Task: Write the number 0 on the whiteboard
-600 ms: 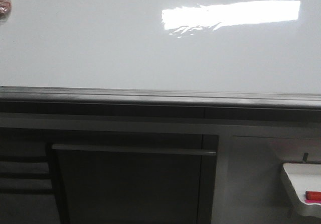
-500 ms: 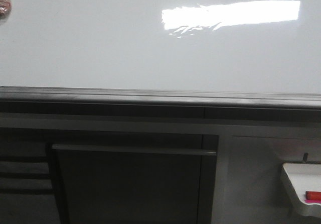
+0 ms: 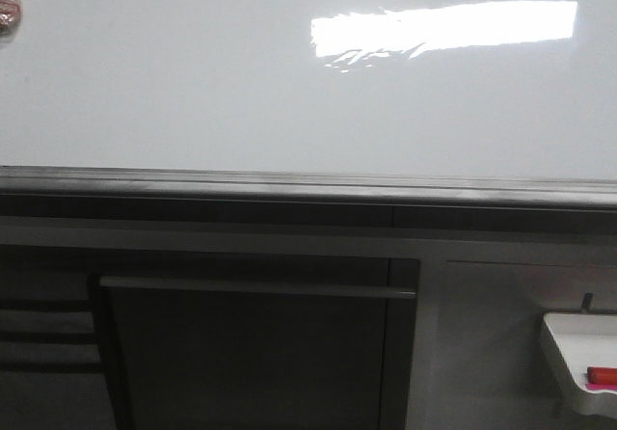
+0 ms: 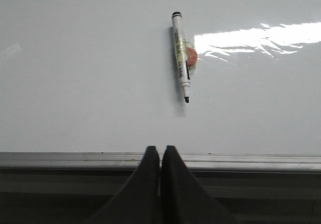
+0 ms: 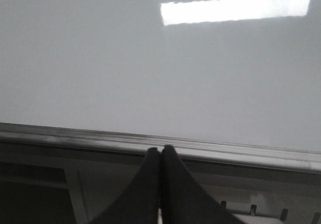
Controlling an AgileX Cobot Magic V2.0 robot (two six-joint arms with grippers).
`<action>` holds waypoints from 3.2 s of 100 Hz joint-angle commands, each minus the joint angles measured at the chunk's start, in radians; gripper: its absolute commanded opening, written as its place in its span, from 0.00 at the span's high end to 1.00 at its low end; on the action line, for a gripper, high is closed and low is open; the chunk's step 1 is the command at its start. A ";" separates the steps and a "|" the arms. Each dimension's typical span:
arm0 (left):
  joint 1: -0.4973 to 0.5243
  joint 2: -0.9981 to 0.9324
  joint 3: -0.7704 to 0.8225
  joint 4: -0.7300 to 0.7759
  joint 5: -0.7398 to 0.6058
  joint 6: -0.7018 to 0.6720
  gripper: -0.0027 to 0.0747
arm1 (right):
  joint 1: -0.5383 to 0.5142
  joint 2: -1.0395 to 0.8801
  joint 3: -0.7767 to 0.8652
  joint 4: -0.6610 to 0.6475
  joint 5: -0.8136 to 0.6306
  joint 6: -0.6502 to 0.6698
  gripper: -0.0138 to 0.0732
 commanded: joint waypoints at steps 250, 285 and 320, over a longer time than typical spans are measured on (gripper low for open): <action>-0.006 1.008 -0.777 -0.050 0.264 0.001 0.49 | -0.023 0.666 -0.666 -0.031 0.316 -0.006 0.46; -0.012 1.269 -0.949 -0.054 0.264 0.014 0.49 | -0.060 0.666 -0.666 -0.031 0.313 0.000 0.46; -0.076 1.405 -1.028 -0.046 0.248 0.021 0.49 | -0.060 0.666 -0.666 -0.031 0.302 0.000 0.46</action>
